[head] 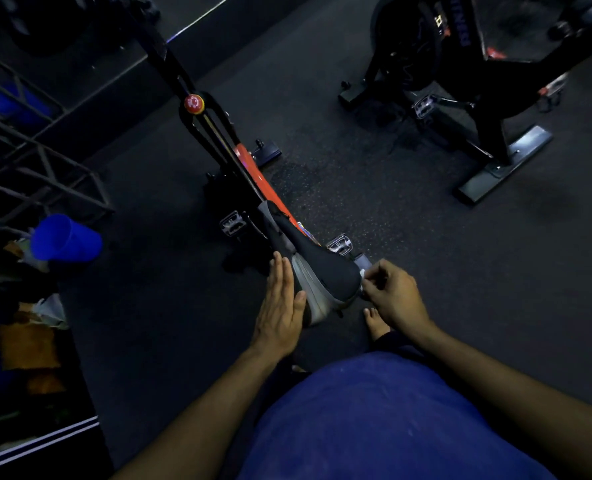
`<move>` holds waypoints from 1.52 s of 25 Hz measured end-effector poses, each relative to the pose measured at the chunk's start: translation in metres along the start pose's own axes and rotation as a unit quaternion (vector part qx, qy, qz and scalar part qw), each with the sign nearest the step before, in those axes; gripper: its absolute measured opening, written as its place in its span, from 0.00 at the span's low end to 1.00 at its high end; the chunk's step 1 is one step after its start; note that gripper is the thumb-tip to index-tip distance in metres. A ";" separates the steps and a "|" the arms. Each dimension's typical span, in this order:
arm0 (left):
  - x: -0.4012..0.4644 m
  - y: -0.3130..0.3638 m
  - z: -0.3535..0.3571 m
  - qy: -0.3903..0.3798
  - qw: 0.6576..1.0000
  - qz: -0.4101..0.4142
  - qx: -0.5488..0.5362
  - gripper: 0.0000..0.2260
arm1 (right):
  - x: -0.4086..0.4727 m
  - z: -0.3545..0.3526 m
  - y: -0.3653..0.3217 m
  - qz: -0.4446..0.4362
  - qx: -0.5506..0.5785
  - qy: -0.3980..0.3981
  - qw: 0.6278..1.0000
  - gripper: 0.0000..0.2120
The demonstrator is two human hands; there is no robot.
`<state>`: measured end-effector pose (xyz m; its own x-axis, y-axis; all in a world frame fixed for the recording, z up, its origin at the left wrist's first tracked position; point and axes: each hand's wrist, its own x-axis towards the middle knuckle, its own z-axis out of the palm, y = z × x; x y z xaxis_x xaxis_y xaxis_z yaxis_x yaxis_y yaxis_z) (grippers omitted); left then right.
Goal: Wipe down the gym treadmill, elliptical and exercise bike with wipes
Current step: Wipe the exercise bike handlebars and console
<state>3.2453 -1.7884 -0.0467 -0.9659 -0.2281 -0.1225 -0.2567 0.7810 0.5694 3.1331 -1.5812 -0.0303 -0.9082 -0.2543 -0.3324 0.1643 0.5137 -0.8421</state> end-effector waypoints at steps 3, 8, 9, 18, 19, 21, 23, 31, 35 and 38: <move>-0.002 -0.010 0.000 -0.012 0.999 0.032 0.000 0.31 | -0.022 0.021 -0.002 0.071 0.038 0.070 0.994 0.05; -0.002 -0.025 -0.007 -0.065 0.994 0.085 0.016 0.31 | -0.064 0.055 -0.015 0.108 0.084 0.127 0.982 0.06; -0.003 -0.028 -0.010 -0.080 0.992 0.095 0.025 0.32 | -0.071 0.062 -0.019 0.106 0.088 0.124 0.983 0.06; -0.004 -0.051 -0.023 -0.136 0.973 0.167 0.085 0.32 | -0.064 0.083 -0.052 -0.111 -0.205 0.111 0.966 0.04; -0.003 -0.051 -0.024 -0.134 0.973 0.171 0.081 0.32 | -0.055 0.087 -0.060 -0.116 -0.243 0.092 0.959 0.06; -0.001 -0.052 -0.027 -0.136 0.971 0.182 0.070 0.32 | -0.034 0.093 -0.078 -0.105 -0.309 0.057 0.944 0.08; 0.002 -0.057 -0.034 -0.142 0.967 0.201 0.060 0.32 | -0.017 0.098 -0.092 -0.110 -0.337 0.027 0.935 0.08; 0.066 -0.096 -0.100 -0.141 0.919 0.335 0.152 0.26 | -0.026 0.095 -0.069 -0.138 -0.259 0.049 0.955 0.06; 0.136 -0.069 -0.107 -0.140 0.856 0.451 0.212 0.25 | -0.062 0.094 -0.050 -0.094 -0.232 0.102 0.963 0.06; 0.187 -0.046 -0.096 -0.191 0.791 0.530 0.237 0.24 | -0.074 0.099 -0.050 -0.044 -0.196 0.138 0.970 0.02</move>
<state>3.0803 -1.9230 -0.0175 -0.5631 0.8236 -0.0677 0.8088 0.5660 0.1596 3.2300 -1.6692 -0.0056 -0.9895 -0.1088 -0.0948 -0.0272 0.7857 -0.6180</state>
